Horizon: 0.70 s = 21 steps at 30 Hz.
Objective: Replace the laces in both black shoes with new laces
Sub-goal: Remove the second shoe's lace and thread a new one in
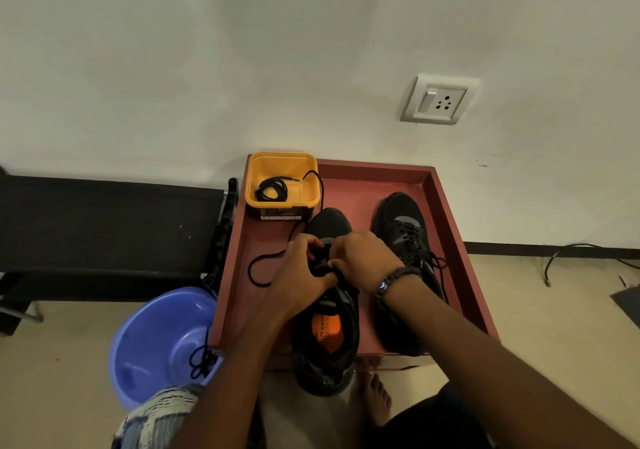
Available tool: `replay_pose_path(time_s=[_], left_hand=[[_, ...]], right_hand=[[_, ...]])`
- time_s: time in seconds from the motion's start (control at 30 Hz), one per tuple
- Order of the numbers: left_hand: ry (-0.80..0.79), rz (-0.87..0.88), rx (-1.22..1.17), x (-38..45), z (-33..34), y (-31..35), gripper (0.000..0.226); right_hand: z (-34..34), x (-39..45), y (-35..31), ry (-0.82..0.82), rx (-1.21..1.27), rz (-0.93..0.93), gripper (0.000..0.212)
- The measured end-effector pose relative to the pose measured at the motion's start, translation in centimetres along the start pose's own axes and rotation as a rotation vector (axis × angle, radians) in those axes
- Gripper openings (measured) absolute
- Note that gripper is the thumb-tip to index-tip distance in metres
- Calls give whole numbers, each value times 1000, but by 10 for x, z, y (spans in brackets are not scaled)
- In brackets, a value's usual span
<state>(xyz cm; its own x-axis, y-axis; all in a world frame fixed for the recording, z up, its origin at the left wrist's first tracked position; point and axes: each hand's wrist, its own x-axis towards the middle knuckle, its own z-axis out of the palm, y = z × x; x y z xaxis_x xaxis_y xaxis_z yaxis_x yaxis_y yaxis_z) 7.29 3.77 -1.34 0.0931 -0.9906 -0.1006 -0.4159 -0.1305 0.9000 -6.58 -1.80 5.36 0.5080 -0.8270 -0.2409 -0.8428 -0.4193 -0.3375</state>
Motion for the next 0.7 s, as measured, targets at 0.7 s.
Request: replay_pose_path(time_s=[0.7], left_hand=[[155, -41, 61, -6, 1, 7, 41]], right_hand=[[-27, 3, -1, -46, 1255, 314, 39]])
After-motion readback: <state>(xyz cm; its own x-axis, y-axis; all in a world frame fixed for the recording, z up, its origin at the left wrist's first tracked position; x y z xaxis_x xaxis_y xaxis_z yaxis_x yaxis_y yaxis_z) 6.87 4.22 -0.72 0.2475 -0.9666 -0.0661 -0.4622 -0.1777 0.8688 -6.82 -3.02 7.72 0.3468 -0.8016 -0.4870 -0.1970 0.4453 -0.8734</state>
